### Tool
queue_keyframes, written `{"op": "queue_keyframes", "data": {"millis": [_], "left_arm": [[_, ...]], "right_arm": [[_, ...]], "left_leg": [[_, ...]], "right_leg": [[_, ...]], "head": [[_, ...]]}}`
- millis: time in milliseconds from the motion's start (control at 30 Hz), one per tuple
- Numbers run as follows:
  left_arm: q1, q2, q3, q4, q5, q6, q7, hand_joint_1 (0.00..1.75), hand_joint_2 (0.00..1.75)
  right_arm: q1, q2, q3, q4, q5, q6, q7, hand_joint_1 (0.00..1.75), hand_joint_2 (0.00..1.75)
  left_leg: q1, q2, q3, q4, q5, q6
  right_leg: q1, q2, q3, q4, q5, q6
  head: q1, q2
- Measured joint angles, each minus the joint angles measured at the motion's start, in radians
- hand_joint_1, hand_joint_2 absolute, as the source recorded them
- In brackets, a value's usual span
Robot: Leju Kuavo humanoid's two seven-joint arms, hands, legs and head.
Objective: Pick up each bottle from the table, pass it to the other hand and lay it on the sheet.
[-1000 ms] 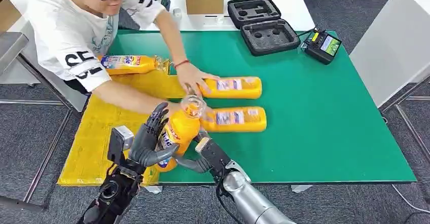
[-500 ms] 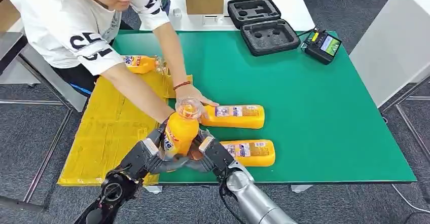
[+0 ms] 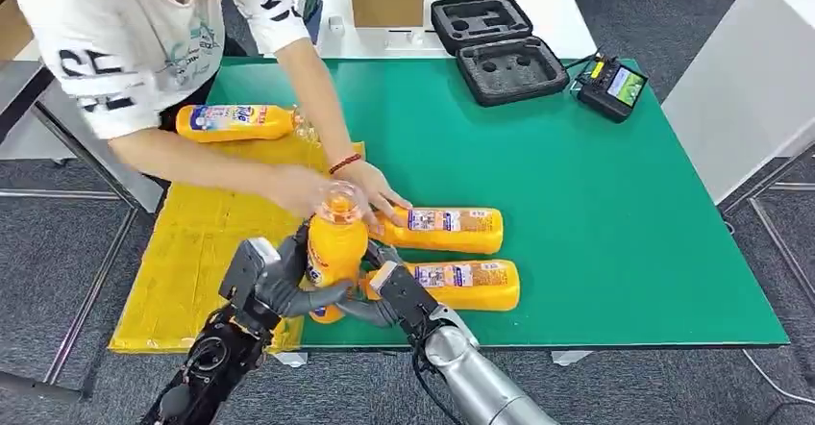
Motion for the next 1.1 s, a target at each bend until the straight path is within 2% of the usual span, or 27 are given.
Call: {"op": "queue_keyframes", "data": {"millis": [200, 467, 500, 533, 600, 633, 833, 1033, 1100], "left_arm": [[0.001, -0.033, -0.001, 0.019, 0.071, 0.127, -0.016, 1.75, 1.75], [-0.005, -0.051, -0.022, 0.047, 0.084, 0.199, -0.045, 1.75, 1.75], [-0.006, -0.052, -0.023, 0.049, 0.084, 0.199, -0.047, 1.75, 1.75], [-0.007, -0.053, -0.025, 0.052, 0.086, 0.204, -0.049, 1.75, 1.75], [-0.008, -0.055, -0.027, 0.056, 0.096, 0.219, -0.055, 1.75, 1.75], [-0.011, -0.056, -0.029, 0.057, 0.100, 0.231, -0.060, 1.75, 1.75], [-0.027, -0.063, -0.034, 0.063, 0.118, 0.297, -0.103, 1.75, 1.75], [-0.034, -0.063, -0.020, 0.058, 0.069, 0.388, -0.179, 1.75, 1.75], [-0.034, -0.058, 0.029, 0.064, 0.046, 0.467, -0.183, 1.75, 1.75]], "right_arm": [[-0.014, 0.005, 0.000, 0.000, -0.003, 0.000, 0.010, 1.75, 1.75], [-0.016, 0.007, 0.000, 0.000, -0.007, 0.000, 0.011, 1.75, 1.75], [-0.016, 0.007, 0.000, 0.000, -0.007, 0.000, 0.011, 1.61, 1.75], [-0.016, 0.007, 0.000, 0.000, -0.007, -0.001, 0.011, 0.00, 1.75], [-0.016, 0.007, -0.001, 0.000, -0.005, -0.002, 0.010, 0.00, 1.75], [-0.015, 0.008, 0.000, 0.000, -0.001, -0.004, 0.007, 0.00, 0.00], [0.013, 0.013, 0.006, -0.071, 0.043, -0.073, -0.012, 0.00, 0.00], [0.082, -0.022, 0.025, -0.264, 0.101, -0.144, 0.011, 0.00, 0.00], [0.103, -0.029, 0.036, -0.372, 0.116, -0.185, -0.021, 0.00, 0.00]], "left_leg": [[0.000, 0.000, 0.000, 0.000, 0.000, 0.000], [0.000, 0.000, 0.000, 0.000, 0.000, 0.000], [0.000, 0.000, 0.000, 0.000, 0.000, 0.000], [0.000, 0.000, 0.000, 0.000, 0.000, 0.000], [0.000, 0.000, 0.000, 0.000, 0.000, 0.000], [0.000, 0.000, 0.000, 0.000, 0.000, 0.000], [0.000, 0.000, -0.001, 0.000, 0.000, 0.000], [0.000, -0.002, -0.002, 0.000, 0.000, 0.000], [0.000, 0.002, 0.000, 0.000, -0.002, -0.001]], "right_leg": [[0.000, 0.000, 0.000, 0.000, 0.000, 0.000], [0.000, 0.000, 0.000, 0.000, 0.000, 0.000], [0.000, 0.000, 0.000, 0.000, 0.000, 0.000], [0.000, 0.000, 0.000, 0.000, 0.000, 0.000], [0.000, 0.000, 0.000, 0.000, 0.000, 0.000], [0.000, 0.000, 0.000, 0.000, 0.000, 0.000], [0.000, 0.000, 0.000, 0.000, 0.000, 0.000], [0.000, -0.001, 0.000, 0.000, 0.000, 0.000], [0.000, 0.002, 0.000, 0.000, 0.000, 0.000]], "head": [[0.000, 0.000], [0.000, 0.000], [0.000, 0.000], [0.000, 0.000], [0.000, 0.000], [0.000, 0.000], [0.000, 0.000], [0.001, 0.000], [0.000, 0.000]]}}
